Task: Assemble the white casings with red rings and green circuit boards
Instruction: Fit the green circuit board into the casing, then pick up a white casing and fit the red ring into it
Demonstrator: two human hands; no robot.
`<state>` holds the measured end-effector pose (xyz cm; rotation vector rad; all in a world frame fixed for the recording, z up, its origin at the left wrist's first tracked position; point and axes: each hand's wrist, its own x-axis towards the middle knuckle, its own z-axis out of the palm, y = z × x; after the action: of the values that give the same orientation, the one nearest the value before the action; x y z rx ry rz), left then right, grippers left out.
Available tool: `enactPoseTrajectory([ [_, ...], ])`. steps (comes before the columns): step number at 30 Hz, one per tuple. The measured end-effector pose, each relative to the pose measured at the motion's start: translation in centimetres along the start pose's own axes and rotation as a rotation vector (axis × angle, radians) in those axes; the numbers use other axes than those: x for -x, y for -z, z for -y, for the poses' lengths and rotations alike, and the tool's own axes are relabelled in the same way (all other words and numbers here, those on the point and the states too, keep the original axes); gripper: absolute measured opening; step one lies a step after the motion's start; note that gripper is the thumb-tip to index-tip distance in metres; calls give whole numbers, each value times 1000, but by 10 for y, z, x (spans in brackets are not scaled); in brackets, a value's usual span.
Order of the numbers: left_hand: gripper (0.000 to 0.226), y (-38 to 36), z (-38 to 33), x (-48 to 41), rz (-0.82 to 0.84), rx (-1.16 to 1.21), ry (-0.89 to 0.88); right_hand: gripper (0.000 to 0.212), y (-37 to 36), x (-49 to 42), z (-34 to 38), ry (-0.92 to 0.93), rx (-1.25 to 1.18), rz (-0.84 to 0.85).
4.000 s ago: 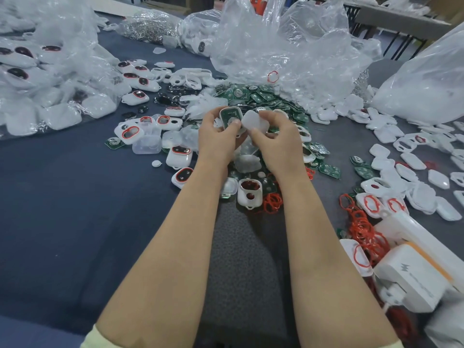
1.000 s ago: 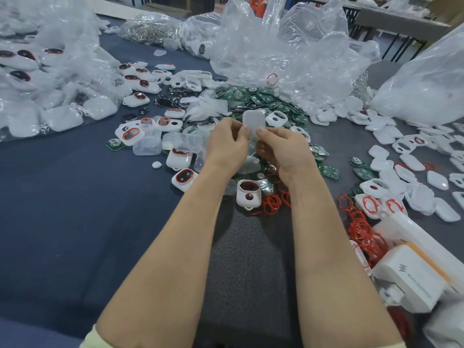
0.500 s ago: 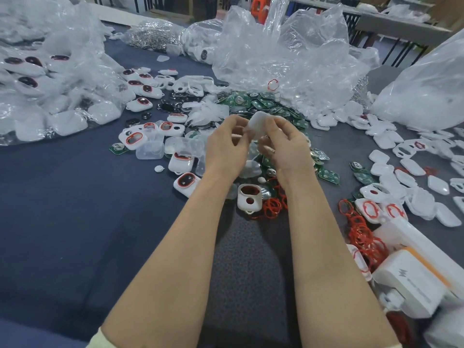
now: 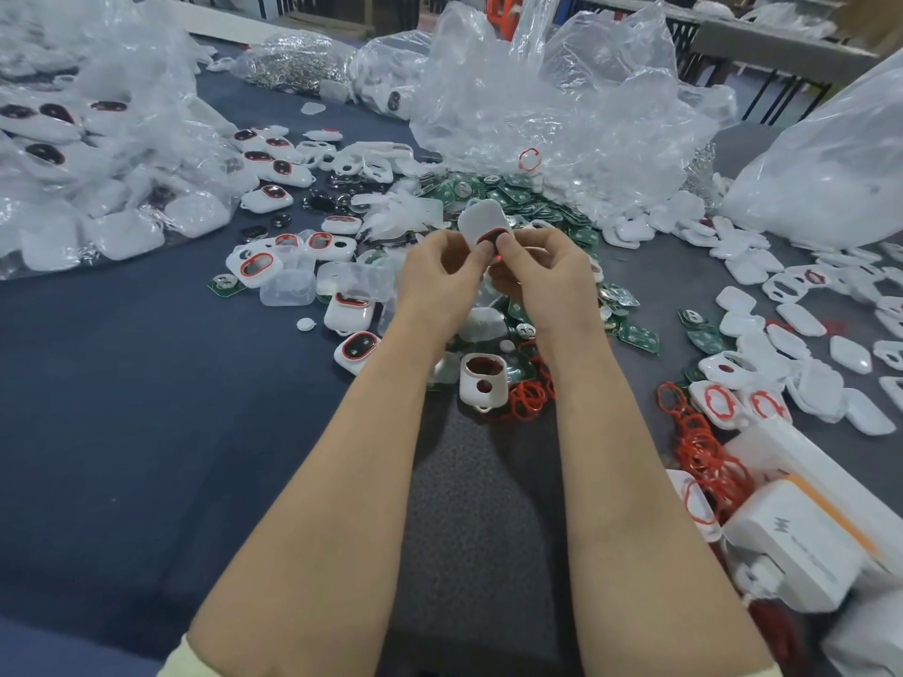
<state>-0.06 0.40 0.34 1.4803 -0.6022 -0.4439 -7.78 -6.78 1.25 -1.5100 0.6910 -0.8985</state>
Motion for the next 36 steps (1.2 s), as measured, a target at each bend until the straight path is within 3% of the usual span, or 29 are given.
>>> enactPoseTrajectory([
  [13, 24, 0, -4, 2, 1, -77, -54, 9, 3, -1, 0, -52, -8, 41],
  [19, 22, 0, -4, 4, 80, -13, -48, 12, 7, -5, -2, -61, -21, 60],
  [27, 21, 6, -2, -4, -77, -22, -78, 18, 1, -1, -3, 37, 252, 119],
  [32, 20, 5, -1, -7, -116, -111, -81, 6, -5, 2, -1, 19, 170, 122],
  [36, 25, 6, -5, -5, -218, -93, -90, 11, -14, 2, -1, -36, 88, 118],
])
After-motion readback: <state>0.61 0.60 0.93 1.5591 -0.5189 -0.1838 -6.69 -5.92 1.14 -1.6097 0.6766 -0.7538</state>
